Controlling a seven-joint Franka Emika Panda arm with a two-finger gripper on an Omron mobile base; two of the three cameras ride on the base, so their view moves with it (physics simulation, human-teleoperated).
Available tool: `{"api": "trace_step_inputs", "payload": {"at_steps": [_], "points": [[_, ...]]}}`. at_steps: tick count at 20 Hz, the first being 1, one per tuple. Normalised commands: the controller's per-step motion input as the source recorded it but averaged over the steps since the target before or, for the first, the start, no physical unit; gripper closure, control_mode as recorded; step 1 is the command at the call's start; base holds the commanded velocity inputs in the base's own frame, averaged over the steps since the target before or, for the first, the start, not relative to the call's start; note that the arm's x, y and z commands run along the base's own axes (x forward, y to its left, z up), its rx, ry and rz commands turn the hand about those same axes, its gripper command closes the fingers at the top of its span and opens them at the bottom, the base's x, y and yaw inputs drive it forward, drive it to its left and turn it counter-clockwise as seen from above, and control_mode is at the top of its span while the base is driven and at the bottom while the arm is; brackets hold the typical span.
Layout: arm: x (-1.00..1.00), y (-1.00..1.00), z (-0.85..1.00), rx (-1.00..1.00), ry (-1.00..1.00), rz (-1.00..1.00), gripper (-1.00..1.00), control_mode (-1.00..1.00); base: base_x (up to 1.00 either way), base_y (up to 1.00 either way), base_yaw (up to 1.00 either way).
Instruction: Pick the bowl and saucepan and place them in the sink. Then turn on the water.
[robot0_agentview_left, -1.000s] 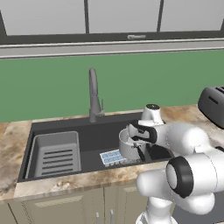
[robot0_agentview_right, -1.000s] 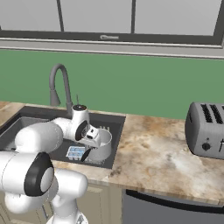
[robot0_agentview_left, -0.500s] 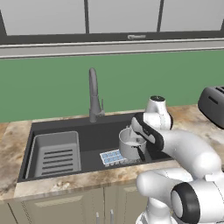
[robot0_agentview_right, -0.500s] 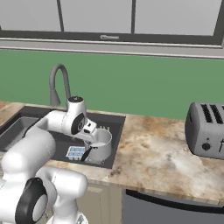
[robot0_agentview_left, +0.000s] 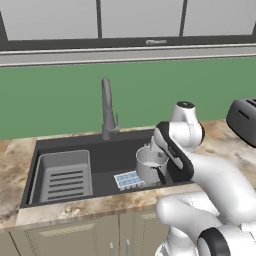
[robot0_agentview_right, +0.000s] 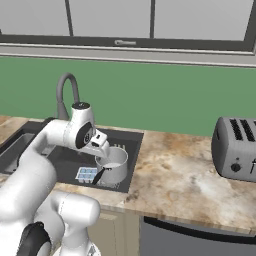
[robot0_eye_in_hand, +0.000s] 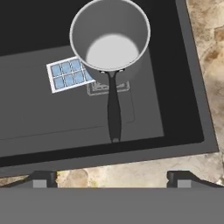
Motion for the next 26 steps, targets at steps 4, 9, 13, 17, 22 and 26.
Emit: {"api": "trace_step_inputs", "payload": {"at_steps": [4,9,13,17,22,26], "points": [[-0.18,0.06,0.34,0.0,0.0,0.0,-1.0,-1.0,0.0,0.0,0.0],[-0.31,0.01,0.23,0.0,0.0,0.0,-1.0,-1.0,0.0,0.0,0.0],[-0.35,0.0,0.13,0.0,0.0,0.0,-1.0,-1.0,0.0,0.0,0.0],[-0.42,0.1,0.04,-0.01,0.0,0.0,-1.0,-1.0,0.0,0.0,0.0],[-0.37,0.0,0.03,0.0,0.0,0.01,-1.0,-1.0,0.0,0.0,0.0],[-0.29,0.0,0.12,0.0,0.0,0.03,-1.0,-1.0,0.0,0.0,0.0]]}}
